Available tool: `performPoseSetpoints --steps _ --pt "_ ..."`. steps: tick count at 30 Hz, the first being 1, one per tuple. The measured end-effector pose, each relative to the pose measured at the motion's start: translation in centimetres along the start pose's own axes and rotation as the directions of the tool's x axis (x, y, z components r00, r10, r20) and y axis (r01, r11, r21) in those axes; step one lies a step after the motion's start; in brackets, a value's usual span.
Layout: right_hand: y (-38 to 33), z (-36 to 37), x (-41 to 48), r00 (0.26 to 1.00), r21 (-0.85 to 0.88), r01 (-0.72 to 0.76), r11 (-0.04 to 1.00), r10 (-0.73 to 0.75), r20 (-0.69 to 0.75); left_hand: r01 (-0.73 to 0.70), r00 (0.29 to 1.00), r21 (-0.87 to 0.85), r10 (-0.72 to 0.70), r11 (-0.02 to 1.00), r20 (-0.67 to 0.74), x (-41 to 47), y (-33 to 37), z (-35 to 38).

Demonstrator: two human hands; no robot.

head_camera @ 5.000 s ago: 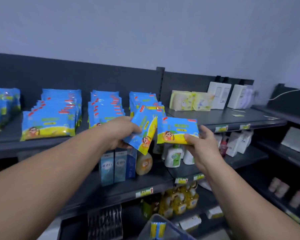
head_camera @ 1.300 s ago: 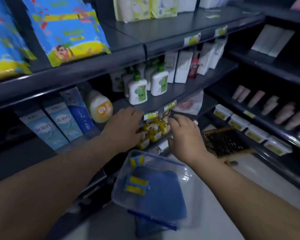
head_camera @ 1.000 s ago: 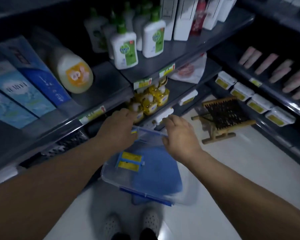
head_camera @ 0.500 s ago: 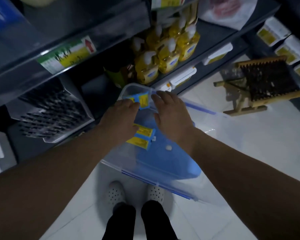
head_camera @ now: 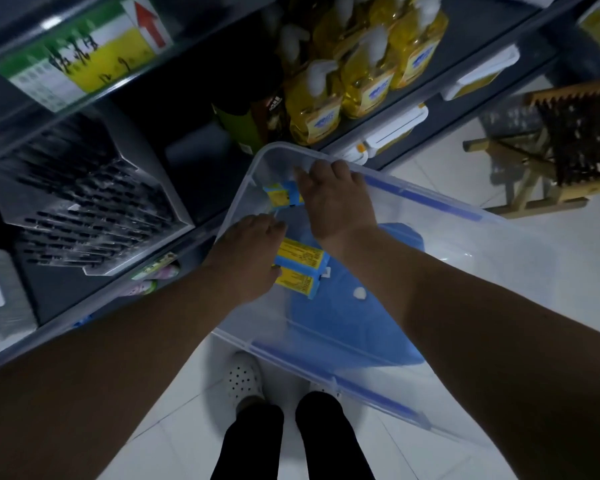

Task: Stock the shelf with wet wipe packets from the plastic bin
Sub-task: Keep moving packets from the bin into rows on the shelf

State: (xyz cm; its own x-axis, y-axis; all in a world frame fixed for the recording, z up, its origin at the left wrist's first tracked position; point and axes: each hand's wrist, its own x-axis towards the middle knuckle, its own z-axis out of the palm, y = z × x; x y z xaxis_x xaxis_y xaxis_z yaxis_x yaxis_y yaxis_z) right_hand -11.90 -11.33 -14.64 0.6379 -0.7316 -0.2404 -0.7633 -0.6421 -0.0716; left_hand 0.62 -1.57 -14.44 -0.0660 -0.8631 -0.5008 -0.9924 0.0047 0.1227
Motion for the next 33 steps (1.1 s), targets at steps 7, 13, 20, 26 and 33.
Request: performPoseSetpoints --steps 7,13,20,26,33 --pt "1.8 2.3 -2.0 0.991 0.175 -0.090 0.980 0.105 -0.079 -0.031 1.000 -0.017 0.031 0.999 0.002 -0.1 0.7 1.4" --pt "3.4 4.0 -7.9 0.909 0.646 -0.188 0.740 0.380 -0.171 -0.045 0.999 -0.007 0.045 0.999 0.027 1.0 1.8 2.9" --pt "2.2 4.8 -12.9 0.882 0.816 -0.226 0.532 0.468 -0.060 -0.021 0.996 0.164 0.006 0.986 0.093 4.3 2.1 5.8" --pt "2.0 6.0 -13.9 0.828 0.787 -0.304 0.537 0.557 -0.061 -0.051 0.999 0.260 0.046 0.964 0.025 5.3 2.7 5.6" --pt "1.3 3.4 -14.9 0.789 0.876 -0.312 0.369 0.614 0.022 0.030 1.000 -0.131 -0.029 0.991 0.011 2.4 2.6 2.4"
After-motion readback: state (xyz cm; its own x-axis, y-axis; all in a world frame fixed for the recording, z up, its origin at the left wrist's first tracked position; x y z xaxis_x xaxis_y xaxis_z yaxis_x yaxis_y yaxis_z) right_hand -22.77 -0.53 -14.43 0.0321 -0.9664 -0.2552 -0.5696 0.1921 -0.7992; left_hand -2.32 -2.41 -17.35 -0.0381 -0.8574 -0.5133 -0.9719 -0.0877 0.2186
